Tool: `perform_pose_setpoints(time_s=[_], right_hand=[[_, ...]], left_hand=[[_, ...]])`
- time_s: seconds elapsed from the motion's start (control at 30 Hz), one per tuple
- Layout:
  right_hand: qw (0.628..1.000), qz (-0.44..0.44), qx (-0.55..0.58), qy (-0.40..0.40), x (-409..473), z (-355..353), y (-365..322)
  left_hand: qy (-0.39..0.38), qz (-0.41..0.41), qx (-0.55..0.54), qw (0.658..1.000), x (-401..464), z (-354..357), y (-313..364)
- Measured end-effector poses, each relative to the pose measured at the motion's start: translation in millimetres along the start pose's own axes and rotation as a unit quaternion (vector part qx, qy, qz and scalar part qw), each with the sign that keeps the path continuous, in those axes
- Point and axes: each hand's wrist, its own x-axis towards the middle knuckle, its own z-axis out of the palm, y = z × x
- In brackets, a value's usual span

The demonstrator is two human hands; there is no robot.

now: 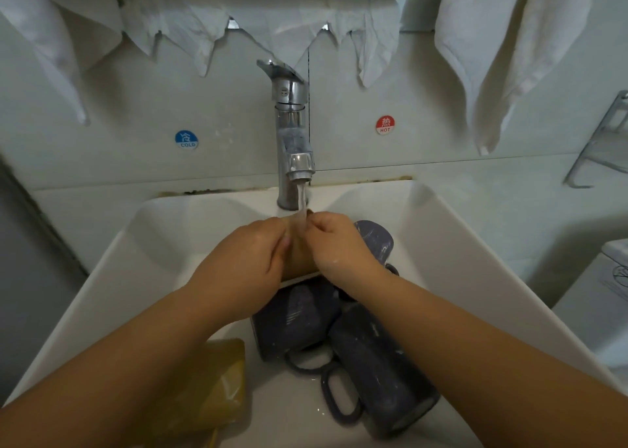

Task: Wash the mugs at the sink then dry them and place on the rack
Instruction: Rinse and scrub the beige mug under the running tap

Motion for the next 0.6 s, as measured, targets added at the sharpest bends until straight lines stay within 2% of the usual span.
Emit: perform_pose_setpoints(time_s=[0.07,0.13,0.3,0.43,0.47,0.6], right_hand=[[0.999,-0.006,0.016,-0.035,-4.1,2.8,0.7],[0.999,-0.037,0.003,-0.03,-6.4,4.4,-0.5],[0.979,-0.156,-0.132,-0.005,-13.2,0.0,-4.1],[0.981,-0.112,-0.081,-0.138,-13.2,-7.4,1.3],[0.979,-0.11,-0.078,-0.151,-13.7,-9.1,0.4],[0.981,-0.121,-0.121,-0.088,-10.3,-13.0,0.9]], left_hand=[[-0.004,-0.008,0.001,1.0,-2.0,-1.7,-2.2],[0.004,-0.017,-0.007,1.0,-3.7,-5.3,-4.3],[0.035,-0.054,-0.067,0.996,-6.5,-18.7,-6.1],[0.034,-0.091,-0.129,0.987,-8.8,-23.2,-16.4],[0.041,-0.102,-0.158,0.981,-8.1,-24.8,-19.1],[0.043,-0.123,-0.202,0.971,-3.7,-27.3,-25.2]])
